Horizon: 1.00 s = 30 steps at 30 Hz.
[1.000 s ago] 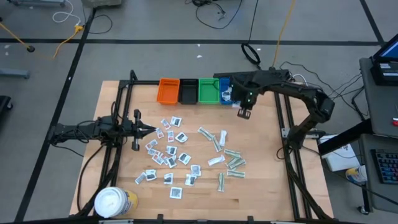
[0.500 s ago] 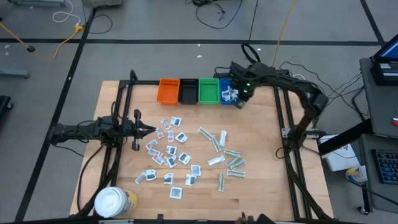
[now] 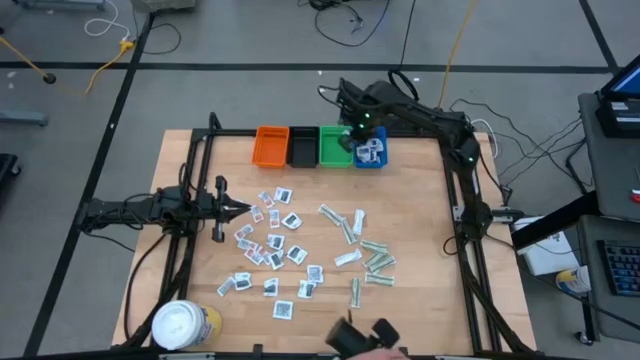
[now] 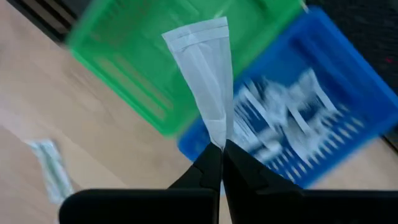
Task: Pick & Place First Aid Supplies
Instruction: Put the green bandage into the green bin
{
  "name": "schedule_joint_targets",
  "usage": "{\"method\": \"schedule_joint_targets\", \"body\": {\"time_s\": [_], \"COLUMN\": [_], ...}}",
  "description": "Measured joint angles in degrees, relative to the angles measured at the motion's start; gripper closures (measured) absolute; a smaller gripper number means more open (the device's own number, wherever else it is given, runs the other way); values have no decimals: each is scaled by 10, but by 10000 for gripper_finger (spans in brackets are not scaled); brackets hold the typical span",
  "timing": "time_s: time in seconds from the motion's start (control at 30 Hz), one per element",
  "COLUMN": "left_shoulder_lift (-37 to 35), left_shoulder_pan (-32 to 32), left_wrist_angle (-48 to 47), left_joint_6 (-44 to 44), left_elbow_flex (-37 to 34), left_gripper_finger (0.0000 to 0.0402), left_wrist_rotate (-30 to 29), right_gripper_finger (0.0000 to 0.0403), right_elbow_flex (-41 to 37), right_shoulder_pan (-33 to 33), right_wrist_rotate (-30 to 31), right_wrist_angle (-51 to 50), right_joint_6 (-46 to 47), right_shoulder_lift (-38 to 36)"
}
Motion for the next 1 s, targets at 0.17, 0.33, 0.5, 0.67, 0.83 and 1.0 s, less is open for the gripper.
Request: {"method": "schedule_joint_targets", "body": {"time_s": [0.17,0.33,0.5,0.67,0.83,1.0], "left_shoulder_lift": [0,0,0,0,0,0], "left_shoulder_pan": [0,0,0,0,0,0], "left_wrist_angle": [0,0,0,0,0,0], "left_joint_6": [0,0,0,0,0,0], "left_elbow_flex": [0,0,0,0,0,0], "left_gripper_finger": [364,364,364,364,364,364], "left_wrist_rotate": [0,0,0,0,0,0], "right_gripper_finger": [403,403,403,403,403,402], "right_elbow_flex": [87,108,107,108,100,81], "right_shoulder_pan": [0,1,6,12,16,17], "right_wrist_rotate": [-32,-32,-30,-30,-30,-27], "right_wrist_angle": [11,53,82,98,95,93], "right_joint_6": [22,29,31,20,18,13], "right_shoulder_lift": [51,72,98,122,144,148]}}
